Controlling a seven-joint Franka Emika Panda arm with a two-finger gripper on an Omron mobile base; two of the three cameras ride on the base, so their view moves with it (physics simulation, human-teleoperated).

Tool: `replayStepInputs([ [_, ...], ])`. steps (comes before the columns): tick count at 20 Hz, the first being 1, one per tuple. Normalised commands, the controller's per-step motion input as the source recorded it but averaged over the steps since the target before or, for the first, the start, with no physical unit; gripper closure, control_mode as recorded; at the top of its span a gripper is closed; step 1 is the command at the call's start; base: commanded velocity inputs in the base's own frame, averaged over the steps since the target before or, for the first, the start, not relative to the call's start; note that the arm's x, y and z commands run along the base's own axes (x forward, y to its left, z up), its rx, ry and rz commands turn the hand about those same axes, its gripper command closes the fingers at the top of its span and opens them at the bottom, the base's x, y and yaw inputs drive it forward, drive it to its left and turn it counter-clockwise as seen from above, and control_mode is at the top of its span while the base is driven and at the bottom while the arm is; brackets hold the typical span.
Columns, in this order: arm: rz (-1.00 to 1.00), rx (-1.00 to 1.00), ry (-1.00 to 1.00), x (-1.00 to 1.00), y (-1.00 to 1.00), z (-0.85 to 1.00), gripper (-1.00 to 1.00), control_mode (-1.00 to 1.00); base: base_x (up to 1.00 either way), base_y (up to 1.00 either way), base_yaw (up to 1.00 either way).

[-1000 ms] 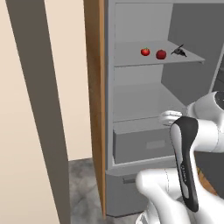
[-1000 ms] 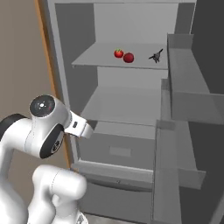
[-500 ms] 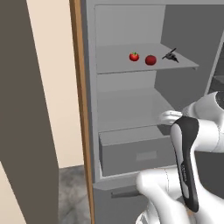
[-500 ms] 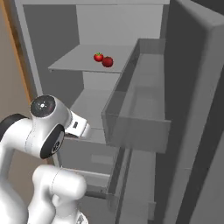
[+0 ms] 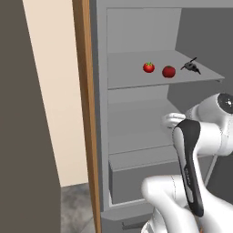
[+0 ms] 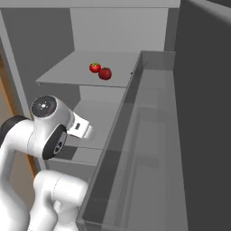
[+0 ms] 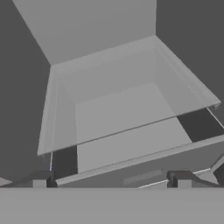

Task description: Place one tomato and one fish in each tupperware on the nearby counter, to pack two identical lunches.

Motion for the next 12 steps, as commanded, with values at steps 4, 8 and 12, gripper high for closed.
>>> replayStepInputs([
  [4,-0.05,0.0,-0.15,0.01,0.0,0.22,-1.0,-1.0,0.0,0.0,0.0],
  [8,-0.02,0.0,-0.17,0.0,0.0,0.57,-1.0,-1.0,0.0,0.0,0.0],
  [12,-0.02,0.0,-0.11,0.0,0.0,0.62,-1.0,-1.0,0.0,0.0,0.0],
])
